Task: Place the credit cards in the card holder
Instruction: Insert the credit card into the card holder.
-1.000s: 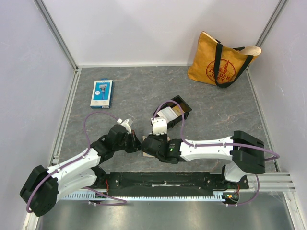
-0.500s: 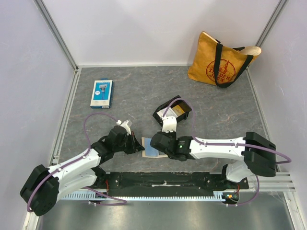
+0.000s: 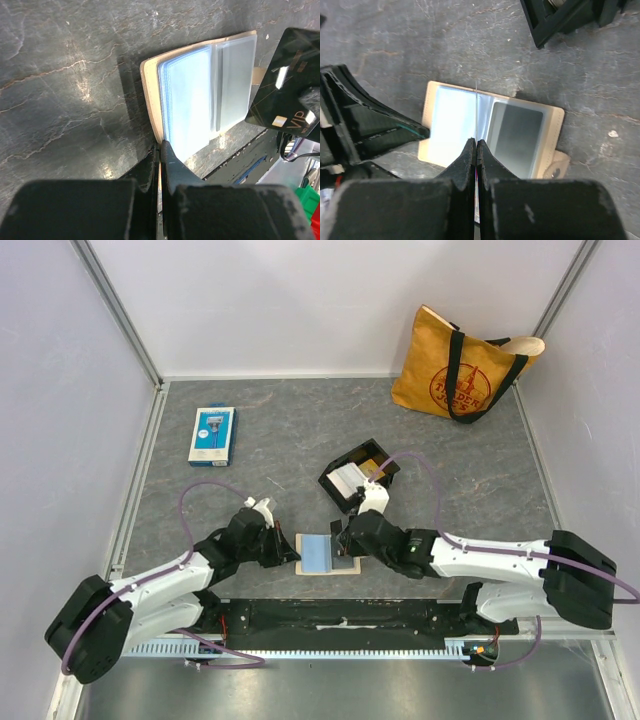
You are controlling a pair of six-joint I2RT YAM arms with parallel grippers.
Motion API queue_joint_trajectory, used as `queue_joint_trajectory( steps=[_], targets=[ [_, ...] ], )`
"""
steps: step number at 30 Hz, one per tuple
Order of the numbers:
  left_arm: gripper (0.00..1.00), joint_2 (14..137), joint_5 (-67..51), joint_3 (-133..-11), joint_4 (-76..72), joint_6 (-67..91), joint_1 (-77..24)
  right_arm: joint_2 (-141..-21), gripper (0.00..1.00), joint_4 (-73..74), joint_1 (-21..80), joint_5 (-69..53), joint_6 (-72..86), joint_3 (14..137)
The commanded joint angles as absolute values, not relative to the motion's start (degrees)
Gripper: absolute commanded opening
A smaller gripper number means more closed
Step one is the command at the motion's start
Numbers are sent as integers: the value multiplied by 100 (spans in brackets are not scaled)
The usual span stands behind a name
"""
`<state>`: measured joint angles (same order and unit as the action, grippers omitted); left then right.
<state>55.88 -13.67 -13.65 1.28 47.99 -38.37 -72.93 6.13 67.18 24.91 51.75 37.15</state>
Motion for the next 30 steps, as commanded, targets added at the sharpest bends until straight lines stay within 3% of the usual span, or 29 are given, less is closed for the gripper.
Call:
queue_joint_trajectory(
  steps=[1,30],
  targets=[
    [2,5686,-1564,-1222,-404,4640,-3858,-7128,0,-631,6338,1320,5475,3271],
    [2,5695,-1582,-870,-817,5036,-3850,-7576,0,-2425,6012,870,6618,1890]
  ],
)
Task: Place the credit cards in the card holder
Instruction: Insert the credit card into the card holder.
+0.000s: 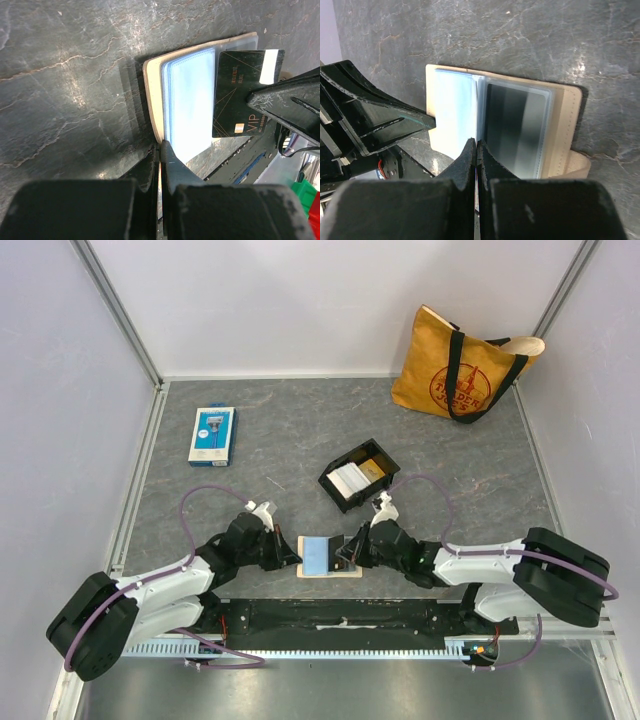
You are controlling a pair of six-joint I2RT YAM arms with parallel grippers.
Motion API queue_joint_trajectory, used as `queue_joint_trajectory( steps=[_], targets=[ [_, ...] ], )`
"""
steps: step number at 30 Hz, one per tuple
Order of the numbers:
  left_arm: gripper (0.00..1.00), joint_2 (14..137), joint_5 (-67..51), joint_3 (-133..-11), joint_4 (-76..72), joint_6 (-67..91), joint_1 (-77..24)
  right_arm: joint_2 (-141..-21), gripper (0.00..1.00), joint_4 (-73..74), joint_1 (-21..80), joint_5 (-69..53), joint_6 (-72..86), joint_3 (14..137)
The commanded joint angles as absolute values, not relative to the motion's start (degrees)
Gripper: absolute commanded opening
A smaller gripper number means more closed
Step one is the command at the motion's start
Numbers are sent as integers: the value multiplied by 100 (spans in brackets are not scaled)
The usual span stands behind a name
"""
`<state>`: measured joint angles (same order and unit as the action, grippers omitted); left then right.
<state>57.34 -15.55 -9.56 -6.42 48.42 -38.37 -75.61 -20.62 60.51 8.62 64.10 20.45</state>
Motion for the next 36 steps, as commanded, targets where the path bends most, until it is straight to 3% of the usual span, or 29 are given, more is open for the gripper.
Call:
queue_joint_trajectory(
  steps=[1,36],
  targets=[
    [2,5704,-1573,-861,-817,5054,-3858,-7594,0,-2452,6012,861,6627,1864],
    [2,5651,-1564,-782,-923,5159,-3850,-8701,0,-3981,5915,246,6865,1626]
  ],
)
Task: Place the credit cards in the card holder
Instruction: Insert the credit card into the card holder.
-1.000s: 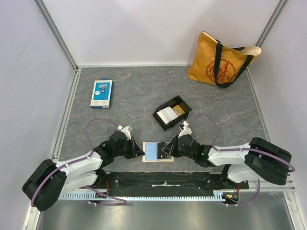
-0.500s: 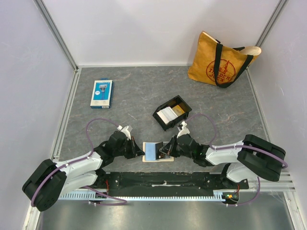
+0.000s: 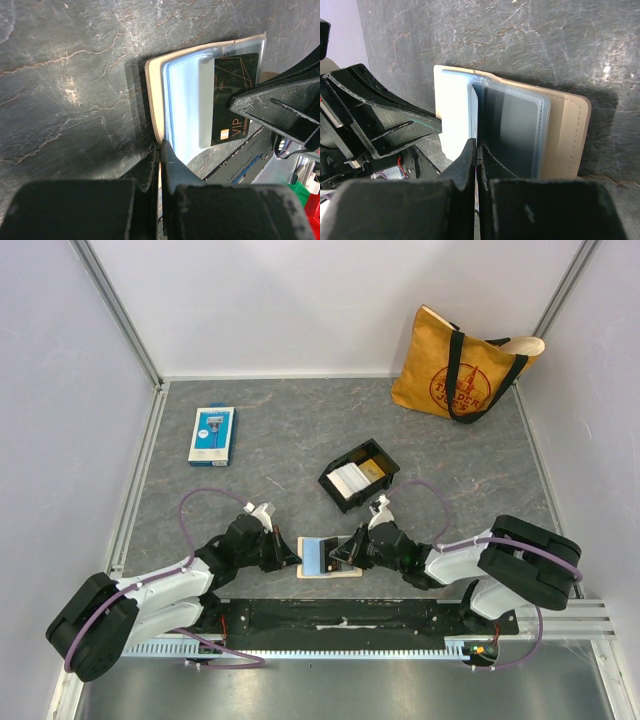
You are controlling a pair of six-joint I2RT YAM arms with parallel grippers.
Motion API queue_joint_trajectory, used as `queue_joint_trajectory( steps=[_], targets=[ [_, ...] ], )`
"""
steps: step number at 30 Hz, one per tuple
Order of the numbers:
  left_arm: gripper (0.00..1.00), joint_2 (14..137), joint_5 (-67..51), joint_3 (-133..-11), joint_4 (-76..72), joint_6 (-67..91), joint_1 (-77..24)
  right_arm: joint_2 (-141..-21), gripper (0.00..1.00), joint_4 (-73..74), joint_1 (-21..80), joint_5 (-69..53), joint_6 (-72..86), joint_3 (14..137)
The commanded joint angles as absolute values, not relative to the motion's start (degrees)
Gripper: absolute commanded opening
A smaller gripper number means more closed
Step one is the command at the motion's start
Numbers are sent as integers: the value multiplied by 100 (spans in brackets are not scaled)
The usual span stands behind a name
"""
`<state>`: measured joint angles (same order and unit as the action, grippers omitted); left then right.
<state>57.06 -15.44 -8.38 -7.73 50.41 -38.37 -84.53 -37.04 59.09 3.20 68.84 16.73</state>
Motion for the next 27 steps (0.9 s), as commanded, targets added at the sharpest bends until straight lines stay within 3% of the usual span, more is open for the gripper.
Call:
queue_joint_trajectory(
  steps=[1,9,12,14,19,27],
  targets=[
    [2,5651,-1564,-782,-923,5159,-3850,-8771,0,-3938,5915,185,6838,1704],
    [2,5520,-1565,-844,-870,5142,-3850,-9096,3,-3289,6055,149,6645,2135],
    [2,5379,-1494,-852,-818,5142,-3850,-9018,16,-2832,6126,377,6522,2311],
    [2,5318,-1485,-835,-774,5142,-3850,-8755,31,-2340,6196,710,6443,2381],
    [2,5221,-1468,-747,-756,5168,-3850,-8078,57,-1214,6205,1265,6065,2654],
    [2,5256,-1494,-747,-782,5098,-3858,-8516,60,-1151,6240,862,5783,3041]
  ],
)
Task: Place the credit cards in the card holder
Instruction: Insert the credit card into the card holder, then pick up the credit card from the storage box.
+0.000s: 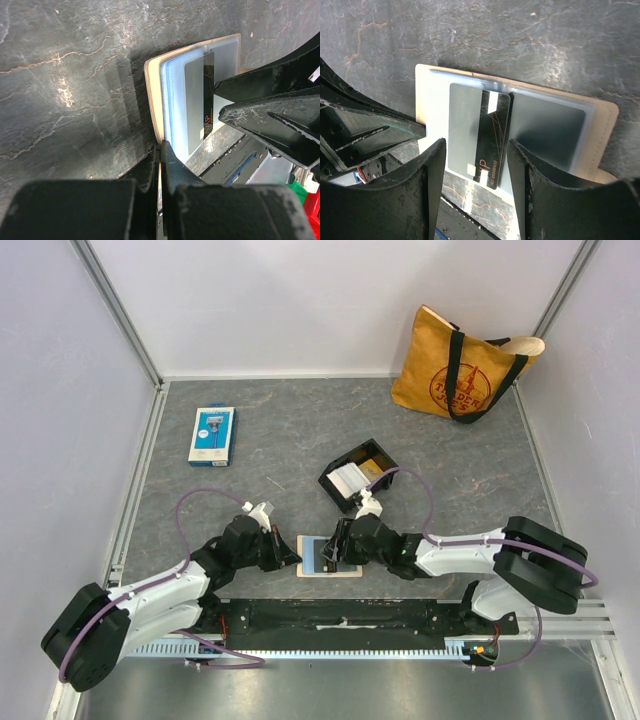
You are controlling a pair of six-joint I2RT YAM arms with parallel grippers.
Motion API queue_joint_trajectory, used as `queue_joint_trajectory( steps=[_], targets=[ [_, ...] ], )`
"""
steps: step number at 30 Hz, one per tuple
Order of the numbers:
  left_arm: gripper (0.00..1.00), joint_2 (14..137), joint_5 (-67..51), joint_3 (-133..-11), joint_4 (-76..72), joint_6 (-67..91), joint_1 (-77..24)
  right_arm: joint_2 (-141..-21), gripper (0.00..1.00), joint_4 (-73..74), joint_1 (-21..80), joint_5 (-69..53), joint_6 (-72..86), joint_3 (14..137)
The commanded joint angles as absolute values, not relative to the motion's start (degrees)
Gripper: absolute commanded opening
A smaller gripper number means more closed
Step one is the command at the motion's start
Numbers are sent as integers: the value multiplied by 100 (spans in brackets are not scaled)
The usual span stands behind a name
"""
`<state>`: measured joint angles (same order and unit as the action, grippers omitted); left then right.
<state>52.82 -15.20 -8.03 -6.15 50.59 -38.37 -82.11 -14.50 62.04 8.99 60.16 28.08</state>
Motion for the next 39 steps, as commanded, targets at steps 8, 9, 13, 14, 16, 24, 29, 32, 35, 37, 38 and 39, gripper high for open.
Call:
queue_joint_trajectory(
  steps=[8,9,13,14,16,24,29,32,35,37,38,39],
  targets=[
    [2,5335,-1529,-756,-809,5080,-3858,-8938,57,-1538,6293,501,5862,3260],
    [2,5361,-1555,-791,-809,5071,-3850,-8956,56,-1538,6302,492,5845,3304],
    [2,5493,-1661,-879,-809,5019,-3850,-8921,52,-1634,6337,527,5827,3358],
    [2,5519,-1661,-870,-843,5001,-3850,-8912,50,-1748,6354,527,5836,3323],
    [2,5555,-1652,-896,-826,4966,-3858,-8930,47,-1863,6346,492,5862,3313],
    [2,5511,-1609,-879,-896,5080,-3850,-9053,33,-1714,6433,369,5784,3559],
    [2,5213,-1582,-853,-713,5106,-3850,-8957,45,-757,6618,834,5599,3998],
    [2,5002,-1468,-861,-484,5098,-3850,-8895,47,-607,6662,932,5581,4069],
    [2,4939,-1476,-844,-448,5098,-3850,-8912,47,-711,6662,844,5590,4052],
    [2,4948,-1485,-852,-448,5098,-3850,-8982,43,-773,6671,747,5599,4078],
    [2,4957,-1485,-853,-448,5098,-3858,-9035,43,-773,6680,721,5607,4113],
    [2,4966,-1485,-861,-448,5098,-3850,-9070,43,-765,6680,712,5599,4139]
  ],
)
